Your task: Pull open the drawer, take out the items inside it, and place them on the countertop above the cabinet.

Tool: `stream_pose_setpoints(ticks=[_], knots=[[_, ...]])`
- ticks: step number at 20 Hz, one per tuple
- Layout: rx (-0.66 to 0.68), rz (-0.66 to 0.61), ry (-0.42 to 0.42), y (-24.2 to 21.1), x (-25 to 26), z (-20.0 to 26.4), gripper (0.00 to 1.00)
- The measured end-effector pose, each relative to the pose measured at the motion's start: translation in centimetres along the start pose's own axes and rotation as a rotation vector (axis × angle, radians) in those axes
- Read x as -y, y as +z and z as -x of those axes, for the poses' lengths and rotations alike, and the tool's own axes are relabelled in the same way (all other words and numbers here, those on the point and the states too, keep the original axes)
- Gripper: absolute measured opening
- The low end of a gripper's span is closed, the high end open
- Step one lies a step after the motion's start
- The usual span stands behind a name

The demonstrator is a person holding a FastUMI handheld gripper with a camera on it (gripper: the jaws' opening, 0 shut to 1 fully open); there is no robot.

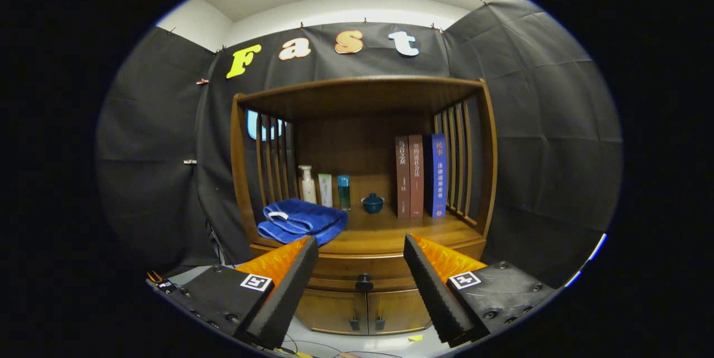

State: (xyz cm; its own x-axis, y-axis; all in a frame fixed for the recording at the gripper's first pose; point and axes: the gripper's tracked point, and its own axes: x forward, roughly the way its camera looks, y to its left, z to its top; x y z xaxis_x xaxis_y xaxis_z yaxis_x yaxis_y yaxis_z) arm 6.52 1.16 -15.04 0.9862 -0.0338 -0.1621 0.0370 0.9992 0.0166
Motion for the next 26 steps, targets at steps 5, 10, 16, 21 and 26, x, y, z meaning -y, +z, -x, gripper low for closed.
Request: stream_pose_setpoints(ticks=[5, 10, 16, 21, 26], knots=[[-0.114, -0.016, -0.016, -7.0, 0.2, -5.6, 0.99], [-0.171, -0.011, -0.07, -12.5, 1.3, -10.0, 1.0], [-0.265, -0.028, -0.093, -18.1, 1.9, -13.5, 0.9], [-0.307, -0.003, -0.088, -19.8, 1.9, -14.3, 0.55], [-0.318, 0.056, -0.11, -20.0, 1.8, -14.3, 0.39]])
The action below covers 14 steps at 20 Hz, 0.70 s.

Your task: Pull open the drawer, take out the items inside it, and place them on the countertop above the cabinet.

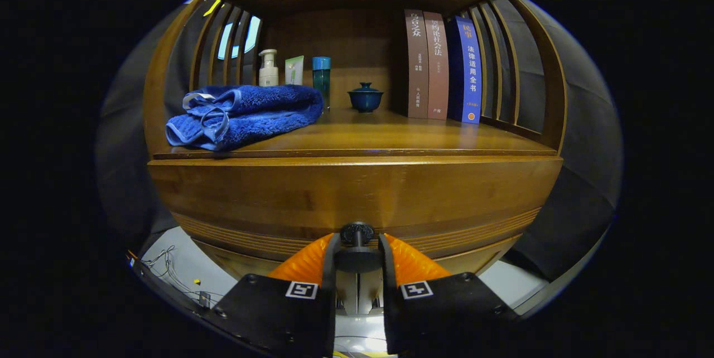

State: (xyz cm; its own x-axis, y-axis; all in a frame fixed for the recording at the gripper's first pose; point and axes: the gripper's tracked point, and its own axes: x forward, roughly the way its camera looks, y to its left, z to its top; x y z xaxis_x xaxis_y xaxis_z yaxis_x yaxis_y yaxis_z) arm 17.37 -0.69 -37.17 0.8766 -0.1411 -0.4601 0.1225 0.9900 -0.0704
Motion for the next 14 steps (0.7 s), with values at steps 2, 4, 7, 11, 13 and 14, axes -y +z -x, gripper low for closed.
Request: stream_pose_setpoints(ticks=[2, 4, 7, 11, 13, 14], knots=[[-0.004, 0.0, -0.003, 0.0, 0.1, -0.1, 0.39], [-0.016, 0.001, -0.005, -0.1, 0.1, -0.1, 0.39], [-0.057, -0.006, -0.001, -0.4, 0.0, 0.3, 0.39], [-0.077, -0.004, 0.01, -1.4, 0.1, 3.1, 0.39], [-0.094, -0.006, 0.014, -2.1, 0.3, 5.0, 0.39], [-0.101, -0.011, 0.018, -2.5, 0.2, 6.0, 0.39]])
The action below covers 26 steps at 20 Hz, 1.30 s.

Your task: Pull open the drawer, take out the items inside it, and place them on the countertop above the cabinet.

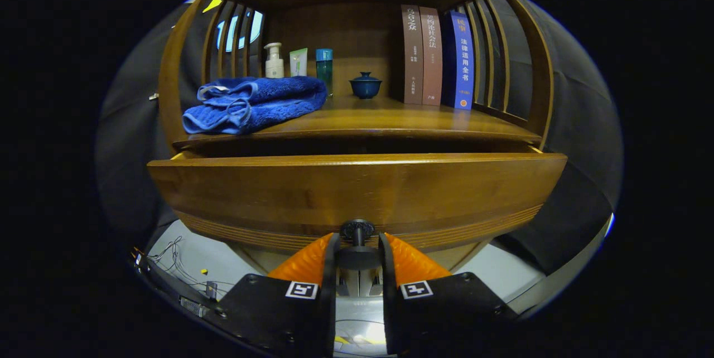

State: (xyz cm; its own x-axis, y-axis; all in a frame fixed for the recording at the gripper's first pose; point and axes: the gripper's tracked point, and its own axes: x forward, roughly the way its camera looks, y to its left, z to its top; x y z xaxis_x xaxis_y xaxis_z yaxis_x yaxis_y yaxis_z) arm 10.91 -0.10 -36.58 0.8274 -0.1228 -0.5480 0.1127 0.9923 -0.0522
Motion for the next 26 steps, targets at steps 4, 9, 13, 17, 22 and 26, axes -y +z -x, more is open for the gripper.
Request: stream_pose_setpoints(ticks=[4, 9, 13, 17, 22, 26], knots=[[-0.019, -0.003, 0.01, -2.1, 0.0, 3.8, 0.39], [-0.09, -0.013, 0.028, -5.2, 0.2, 8.3, 0.39], [-0.113, -0.026, 0.039, -7.0, 0.1, 11.0, 0.39], [-0.134, -0.029, 0.056, -8.4, -0.3, 12.7, 0.39], [-0.149, -0.023, 0.064, -8.8, 0.0, 13.1, 0.39], [-0.155, 0.01, 0.049, -9.2, -0.2, 13.1, 0.42]])
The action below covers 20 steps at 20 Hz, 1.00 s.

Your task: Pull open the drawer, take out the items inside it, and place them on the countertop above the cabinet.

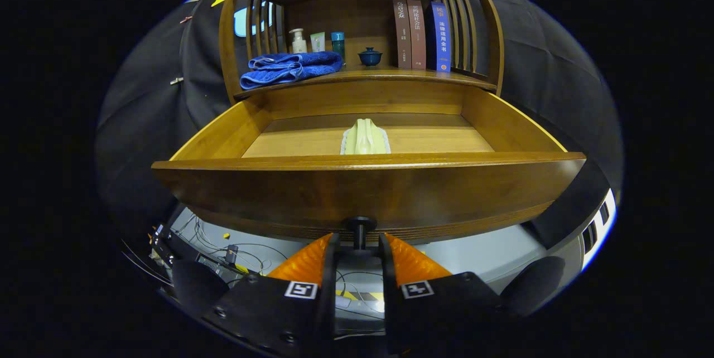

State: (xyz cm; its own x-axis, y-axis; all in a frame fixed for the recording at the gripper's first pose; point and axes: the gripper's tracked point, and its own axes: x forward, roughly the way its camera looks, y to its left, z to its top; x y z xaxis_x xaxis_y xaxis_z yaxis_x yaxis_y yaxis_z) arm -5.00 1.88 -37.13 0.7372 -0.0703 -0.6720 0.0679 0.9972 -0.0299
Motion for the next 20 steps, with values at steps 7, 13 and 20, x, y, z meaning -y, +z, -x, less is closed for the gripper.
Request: stream_pose_setpoints(ticks=[7, 13, 20], knots=[[0.136, -0.048, 0.019, 8.1, -0.7, 5.4, 0.98], [0.098, -0.029, 0.01, 15.8, -0.1, 2.3, 1.0], [-0.14, -0.013, 0.0, 17.5, 0.2, -6.0, 1.0]])
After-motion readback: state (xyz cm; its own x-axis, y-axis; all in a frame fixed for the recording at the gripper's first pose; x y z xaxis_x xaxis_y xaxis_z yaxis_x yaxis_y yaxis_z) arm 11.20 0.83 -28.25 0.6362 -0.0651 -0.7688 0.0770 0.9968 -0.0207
